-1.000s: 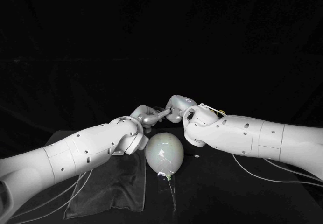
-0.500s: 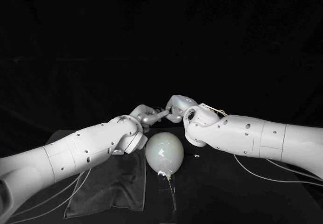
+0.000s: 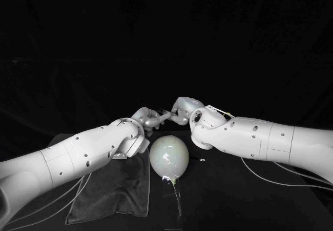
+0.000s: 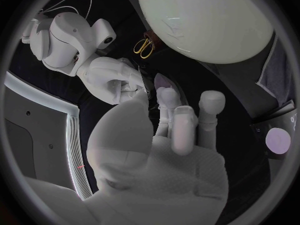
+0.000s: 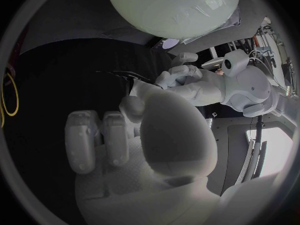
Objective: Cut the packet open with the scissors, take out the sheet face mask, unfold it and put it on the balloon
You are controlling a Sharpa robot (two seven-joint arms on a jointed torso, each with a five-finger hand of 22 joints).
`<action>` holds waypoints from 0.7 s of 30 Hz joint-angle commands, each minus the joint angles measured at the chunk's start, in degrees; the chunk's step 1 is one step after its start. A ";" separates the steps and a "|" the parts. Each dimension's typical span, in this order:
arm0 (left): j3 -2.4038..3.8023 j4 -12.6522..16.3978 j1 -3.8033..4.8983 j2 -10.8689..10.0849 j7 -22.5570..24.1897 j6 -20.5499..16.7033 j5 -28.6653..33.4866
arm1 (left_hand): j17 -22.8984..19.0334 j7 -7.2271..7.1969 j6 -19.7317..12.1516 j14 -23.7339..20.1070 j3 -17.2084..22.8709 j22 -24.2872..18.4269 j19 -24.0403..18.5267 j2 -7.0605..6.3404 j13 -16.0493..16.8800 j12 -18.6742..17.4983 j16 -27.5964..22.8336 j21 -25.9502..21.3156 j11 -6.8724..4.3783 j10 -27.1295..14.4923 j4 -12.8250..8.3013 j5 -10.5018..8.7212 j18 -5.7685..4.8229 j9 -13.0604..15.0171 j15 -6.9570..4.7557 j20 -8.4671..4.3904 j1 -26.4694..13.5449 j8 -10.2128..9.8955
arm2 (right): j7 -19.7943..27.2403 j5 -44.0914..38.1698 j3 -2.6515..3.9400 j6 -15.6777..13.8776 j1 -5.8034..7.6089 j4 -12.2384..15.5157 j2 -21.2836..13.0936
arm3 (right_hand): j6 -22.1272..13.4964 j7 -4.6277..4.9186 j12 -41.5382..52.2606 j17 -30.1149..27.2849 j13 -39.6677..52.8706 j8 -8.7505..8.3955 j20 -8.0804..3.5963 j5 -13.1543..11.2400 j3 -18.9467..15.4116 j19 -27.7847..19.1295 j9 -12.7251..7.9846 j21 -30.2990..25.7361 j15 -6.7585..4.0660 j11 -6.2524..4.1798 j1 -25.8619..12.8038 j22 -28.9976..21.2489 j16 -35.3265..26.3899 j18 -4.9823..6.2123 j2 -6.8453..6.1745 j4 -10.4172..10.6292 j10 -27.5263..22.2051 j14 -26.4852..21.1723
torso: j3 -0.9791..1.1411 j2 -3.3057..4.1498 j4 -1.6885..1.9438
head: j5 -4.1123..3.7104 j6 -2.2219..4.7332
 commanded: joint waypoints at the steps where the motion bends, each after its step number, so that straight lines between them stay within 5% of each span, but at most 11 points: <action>1: 0.05 0.09 0.19 -0.06 0.66 1.83 1.27 | -2.53 1.47 -1.50 -0.89 1.81 -3.07 -2.67 0.46 -3.19 -3.85 -2.02 -2.29 1.25 -3.15 0.05 0.02 1.49 -1.79 1.31 0.44 2.08 -2.73 | -0.13 -0.62 0.05 0.22 0.04 0.04 -0.04 | 0.35 -0.20 0.28 15.05 0.14 1.69 -0.20 0.20 0.37 4.85 3.32 0.22 -0.32 -1.61 0.90 13.88 0.22 -1.18 0.24 -0.13 2.11 5.96 | 0.02 0.01 -0.04 | 0.00 -0.06; 4: 0.05 -0.01 0.28 -0.05 0.96 1.91 1.78 | -5.59 2.30 -2.34 -2.51 5.24 -6.48 -5.41 1.03 -5.34 -6.82 -4.00 -4.79 2.25 -4.49 0.03 0.04 2.12 -3.80 2.07 0.90 4.96 -5.39 | -0.07 -0.56 0.06 0.12 0.04 0.35 -0.13 | 0.35 -0.20 0.28 15.05 0.14 1.69 -0.20 0.20 0.37 4.85 3.32 0.22 -0.32 -1.61 0.90 13.88 0.22 -1.18 0.24 -0.13 2.11 5.96 | 0.02 0.01 -0.06 | 0.09 -0.14; 5: 0.05 -0.04 0.30 -0.04 1.07 1.89 1.91 | -6.77 3.13 -2.68 -3.03 10.08 -7.54 -5.98 0.37 -8.35 -10.64 -4.70 -5.83 3.35 -5.22 0.10 0.00 2.30 -6.54 2.66 1.42 7.38 -8.55 | -0.05 -0.55 0.06 0.09 0.05 0.43 -0.15 | 0.35 -0.20 0.28 15.05 0.14 1.69 -0.20 0.20 0.37 4.85 3.32 0.22 -0.32 -1.61 0.90 13.88 0.22 -1.18 0.24 -0.13 2.11 5.96 | 0.03 0.00 -0.06 | 0.15 -0.19; 8: 0.04 -0.09 0.34 0.03 1.50 1.77 2.37 | -7.63 3.56 -2.63 -3.39 13.82 -8.08 -6.21 -0.09 -10.00 -12.69 -5.17 -6.28 3.29 -5.40 -0.31 0.14 2.41 -7.85 3.09 1.61 9.41 -9.91 | 0.00 -0.52 0.06 0.05 0.05 0.65 -0.21 | 0.35 -0.20 0.28 15.05 0.14 1.69 -0.20 0.20 0.37 4.85 3.32 0.22 -0.32 -1.61 0.90 13.88 0.22 -1.18 0.24 -0.13 2.11 5.96 | 0.03 -0.04 -0.07 | 0.14 -0.23; 10: 0.04 -0.11 0.36 0.05 1.85 1.80 2.70 | -8.98 4.42 -2.29 -4.11 20.22 -9.22 -6.90 -2.42 -12.99 -16.31 -6.02 -7.24 4.03 -4.93 -0.64 0.01 2.59 -9.92 3.61 1.99 11.42 -11.99 | 0.03 -0.49 0.06 0.10 0.05 0.72 -0.22 | 0.35 -0.20 0.29 15.05 0.16 1.75 -0.20 0.20 0.44 4.92 3.34 0.31 -0.32 -1.61 0.85 13.95 0.22 -1.21 0.23 -0.14 2.14 5.96 | 0.03 -0.04 -0.06 | 0.16 -0.32; 14: 0.04 -0.18 0.40 0.14 2.76 1.60 3.32 | -11.11 5.19 -1.06 -5.12 28.36 -10.69 -7.85 -5.25 -16.59 -20.30 -7.24 -8.48 4.78 -3.05 -1.80 -0.05 2.86 -12.09 4.10 2.42 11.81 -13.71 | 0.09 -0.35 0.06 0.24 0.05 0.75 -0.23 | 0.35 -0.20 0.29 15.05 0.16 1.75 -0.20 0.20 0.44 4.92 3.34 0.31 -0.32 -1.61 0.85 13.95 0.22 -1.21 0.23 -0.14 2.14 5.96 | 0.03 -0.03 -0.06 | 0.14 -0.43; 21: 0.04 -0.45 0.48 0.29 3.93 0.81 4.61 | -12.99 4.97 0.31 -5.67 33.59 -11.43 -8.29 -6.70 -19.64 -23.74 -8.13 -9.10 4.56 -0.53 -3.96 0.02 3.03 -13.61 4.30 2.58 10.19 -14.99 | 0.32 0.14 0.06 0.90 0.05 1.65 -0.59 | 0.34 -0.20 0.32 15.05 0.19 1.79 -0.20 0.20 0.49 4.97 3.35 0.38 -0.32 -1.61 0.80 14.00 0.22 -1.23 0.22 -0.15 2.18 5.96 | 0.05 0.02 -0.06 | 0.17 -0.50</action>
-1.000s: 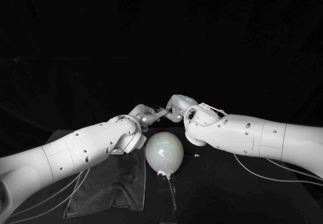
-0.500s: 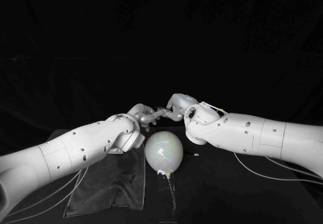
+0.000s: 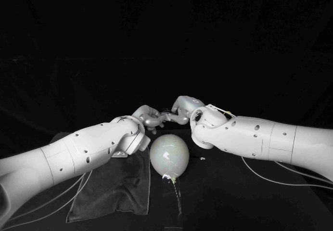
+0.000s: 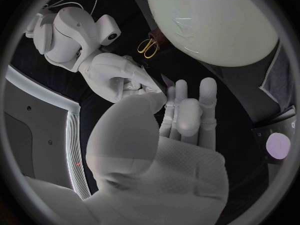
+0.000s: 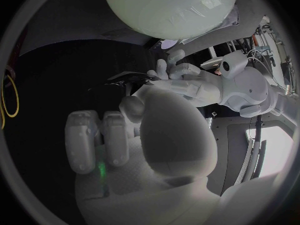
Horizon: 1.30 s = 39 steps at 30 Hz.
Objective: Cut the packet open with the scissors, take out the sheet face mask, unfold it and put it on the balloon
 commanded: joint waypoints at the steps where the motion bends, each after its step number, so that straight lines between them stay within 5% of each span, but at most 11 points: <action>1: 0.06 -0.15 0.16 0.20 2.30 -0.36 1.97 | -0.50 -0.07 0.69 -0.40 1.09 -0.27 -0.51 -0.13 -0.80 -0.94 -0.48 -0.43 0.12 0.91 -0.34 0.31 1.10 -0.41 -0.01 -0.09 -1.06 -0.49 | 0.33 -0.08 0.05 0.99 0.05 0.64 -0.16 | 0.43 -0.11 0.33 15.10 0.08 1.79 -0.13 0.14 0.35 5.08 3.35 0.17 -0.43 -1.61 0.80 14.05 0.25 -0.35 0.22 -0.01 2.18 6.06 | -0.01 0.01 -0.01 | 0.01 -0.06; 13: 0.05 -0.36 0.21 0.29 4.91 -0.91 3.31 | -1.48 -1.61 6.37 -0.20 5.55 -0.13 -0.16 0.42 -4.32 -5.13 -0.89 -0.42 -1.53 8.65 -4.05 0.27 1.09 -2.35 -1.34 -0.95 -3.57 -2.14 | 1.07 0.85 0.05 0.40 0.12 0.06 -0.22 | -0.03 0.02 -0.64 15.10 -0.53 1.89 -0.11 0.14 0.57 4.39 3.37 -0.76 -0.37 -1.50 0.15 13.38 0.25 -0.07 0.15 0.29 1.89 6.06 | -0.03 0.02 0.03 | -0.06 -0.04; 19: 0.05 -0.42 0.21 0.22 5.33 -0.30 3.57 | -1.85 -1.86 7.59 -0.37 6.95 -0.34 -0.50 -0.22 -5.43 -6.83 -1.10 -0.56 -1.78 10.37 -6.25 0.29 1.15 -3.01 -1.58 -1.17 -4.56 -2.94 | 5.02 3.88 0.04 -3.83 0.24 0.26 -0.58 | -6.72 2.77 -19.32 5.92 -13.34 -1.25 0.74 0.23 -2.63 -2.54 1.92 -10.16 1.13 0.78 -4.86 6.82 -5.27 2.52 -5.00 3.31 -6.43 3.23 | -0.02 0.00 -0.04 | 0.11 -0.07; 24: 0.05 -0.43 0.21 0.16 5.42 0.06 3.63 | -0.82 -1.97 8.57 0.13 9.13 0.26 -0.29 -1.14 -6.30 -8.18 -0.39 0.00 -1.98 11.63 -8.65 0.30 1.11 -3.52 -1.76 -1.42 -5.42 -3.53 | 9.05 5.80 0.03 -8.10 0.32 1.44 -1.61 | -13.45 6.04 -25.61 -2.43 -17.30 -5.51 3.26 0.18 -5.54 -10.16 -0.19 -20.53 4.33 3.70 -5.43 0.24 -11.74 4.43 -7.51 5.43 -13.60 -1.17 | -0.01 -0.01 0.02 | 0.18 -0.04; 30: 0.04 -0.45 0.21 -0.01 5.38 0.03 3.80 | -0.11 -2.09 9.53 0.56 11.54 1.26 0.08 -1.92 -7.08 -9.45 0.18 0.94 -2.10 12.96 -10.68 0.30 1.00 -3.95 -1.87 -1.66 -7.37 -4.06 | 12.29 6.66 0.02 -10.20 0.39 4.56 -4.30 | -12.86 6.00 -24.97 -2.38 -17.30 -5.38 3.77 0.19 -5.43 -9.96 -0.30 -20.76 4.37 3.81 -3.47 0.19 -11.70 4.58 -6.74 5.05 -13.91 -1.16 | -0.06 0.03 0.01 | 0.32 -0.09; 39: 0.03 -0.57 0.21 -0.22 5.34 -0.19 4.30 | 0.76 -2.25 10.35 1.08 13.77 2.54 0.62 -2.40 -7.52 -10.23 0.84 2.07 -2.28 14.08 -12.62 0.33 0.85 -4.20 -2.05 -1.87 -9.22 -4.34 | 14.21 3.65 0.00 -9.28 0.45 9.76 -9.05 | -10.53 5.50 -22.47 1.80 -16.72 -4.75 3.97 0.17 -4.57 -6.18 -0.68 -16.37 3.94 3.28 0.00 3.25 -8.37 3.78 -5.89 3.89 -13.08 1.07 | -0.03 -0.02 -0.04 | 0.54 -0.12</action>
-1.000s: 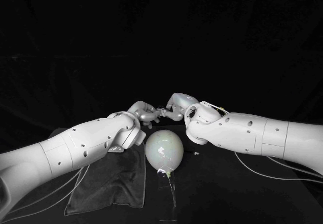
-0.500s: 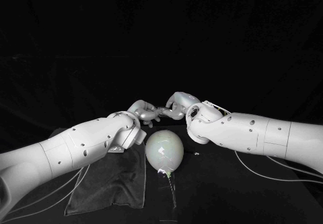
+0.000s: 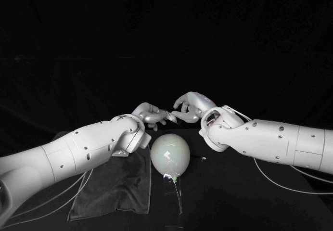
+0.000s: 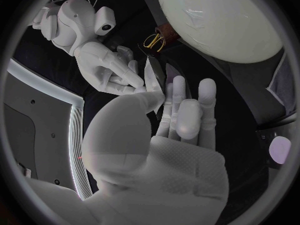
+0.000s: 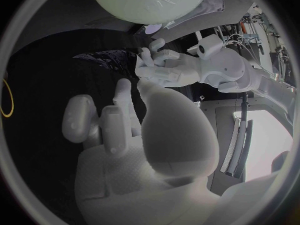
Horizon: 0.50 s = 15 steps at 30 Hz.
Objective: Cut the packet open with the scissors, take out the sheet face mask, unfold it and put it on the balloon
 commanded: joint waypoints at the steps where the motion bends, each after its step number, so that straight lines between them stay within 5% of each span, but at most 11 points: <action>1: 0.06 0.05 0.11 0.00 0.96 0.23 0.82 | 0.19 -0.04 0.38 0.53 3.89 0.30 0.18 0.08 -0.09 -0.37 0.25 0.36 -1.14 1.67 -3.43 0.41 0.20 -0.01 -0.06 -0.21 -0.64 -0.37 | 3.21 -2.83 0.02 -1.29 0.06 1.65 -1.38 | 0.80 -0.10 2.61 2.44 1.47 0.14 -0.08 -0.16 0.34 1.68 -0.29 1.91 -0.17 -0.54 1.33 3.60 1.60 -0.42 0.17 -0.69 0.91 1.53 | 0.00 -0.02 -0.02 | 0.04 0.03; 9: 0.05 0.05 0.11 -0.07 0.76 0.34 1.10 | 0.66 -0.15 0.78 0.78 4.82 0.92 0.41 -0.06 -0.20 -0.62 0.58 0.90 -1.24 2.21 -4.30 0.43 0.12 -0.08 -0.14 -0.29 -1.67 -0.44 | 5.65 -7.28 0.01 -6.13 0.05 4.55 -4.11 | 4.89 -1.45 22.76 11.89 15.91 1.10 -0.90 0.12 3.75 7.61 -1.03 10.19 -1.22 -1.79 5.14 9.19 7.90 -2.40 1.50 -3.46 9.49 5.28 | 0.03 0.06 0.07 | 0.10 0.06; 15: 0.05 0.09 0.11 -0.11 0.61 0.50 1.16 | 1.00 -0.21 0.98 0.98 5.24 1.49 0.74 -0.11 -0.22 -0.69 0.83 1.33 -1.31 2.50 -4.75 0.46 0.03 -0.09 -0.20 -0.33 -2.16 -0.44 | 6.77 -11.08 0.01 -4.09 -0.03 7.46 -5.30 | 7.40 -2.24 38.99 15.16 28.56 2.10 -1.80 1.17 7.22 11.07 -1.08 15.45 -1.94 -2.50 6.10 12.66 9.80 -3.77 3.07 -6.97 16.65 6.26 | 0.00 0.04 -0.03 | 0.24 -0.08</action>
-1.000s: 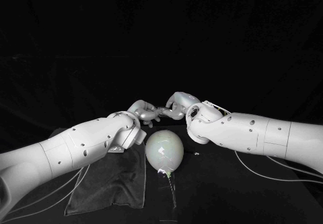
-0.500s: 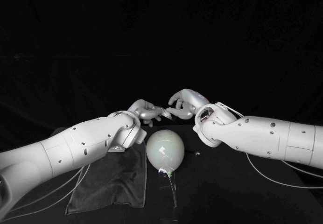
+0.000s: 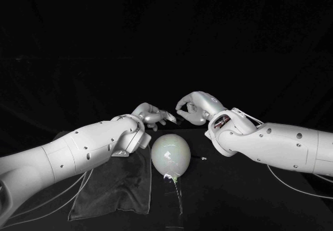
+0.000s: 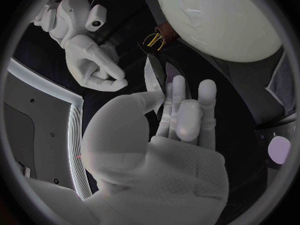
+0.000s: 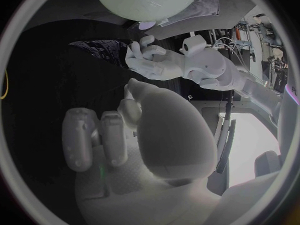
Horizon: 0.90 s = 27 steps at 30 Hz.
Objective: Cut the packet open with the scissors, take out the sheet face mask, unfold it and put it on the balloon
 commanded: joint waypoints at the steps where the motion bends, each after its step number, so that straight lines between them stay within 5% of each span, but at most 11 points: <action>1: 0.07 0.11 0.11 0.08 0.56 0.51 0.54 | 0.21 0.02 0.58 0.46 4.68 0.29 0.54 -0.02 -0.05 -0.24 0.44 0.48 -1.40 1.83 -4.53 0.21 0.08 0.09 -0.11 -0.13 -0.61 -0.31 | 2.48 -5.59 0.03 -0.04 -0.04 0.95 -0.06 | 0.37 0.11 6.05 14.95 5.40 0.35 -0.29 0.78 1.03 3.65 -0.08 1.06 -0.45 -1.20 0.21 12.83 0.19 -0.67 0.67 -1.02 4.43 6.10 | -0.04 -0.01 -0.04 | 0.03 -0.16; 12: 0.08 0.34 0.11 0.07 0.50 0.97 0.56 | 0.32 -0.02 0.68 0.55 4.93 0.44 0.60 -0.06 -0.06 -0.27 0.54 0.63 -1.44 1.98 -4.80 0.22 0.06 0.08 -0.15 -0.16 -0.88 -0.32 | -0.75 -10.22 0.02 7.90 -0.43 0.43 2.26 | 0.20 0.12 13.57 14.95 11.50 0.41 -0.17 0.26 3.55 5.02 -0.07 3.20 -0.32 -1.12 -2.85 14.21 0.19 -1.26 1.58 -3.63 7.45 6.10 | -0.07 0.06 0.09 | 0.12 -0.45; 27: 0.08 0.77 0.11 -0.15 0.51 1.17 0.56 | 0.37 -0.04 0.76 0.60 5.12 0.54 0.61 -0.11 -0.07 -0.31 0.59 0.74 -1.47 2.09 -5.03 0.22 0.06 0.07 -0.18 -0.18 -1.12 -0.32 | -5.82 -12.26 0.02 10.66 -0.66 -3.55 4.93 | -0.17 0.19 13.73 14.95 11.71 0.12 -0.11 -0.29 3.99 5.10 -0.28 3.34 -0.26 -1.03 -4.04 14.31 0.19 -1.29 2.01 -3.80 7.47 6.10 | -0.02 -0.06 0.00 | 0.20 -0.74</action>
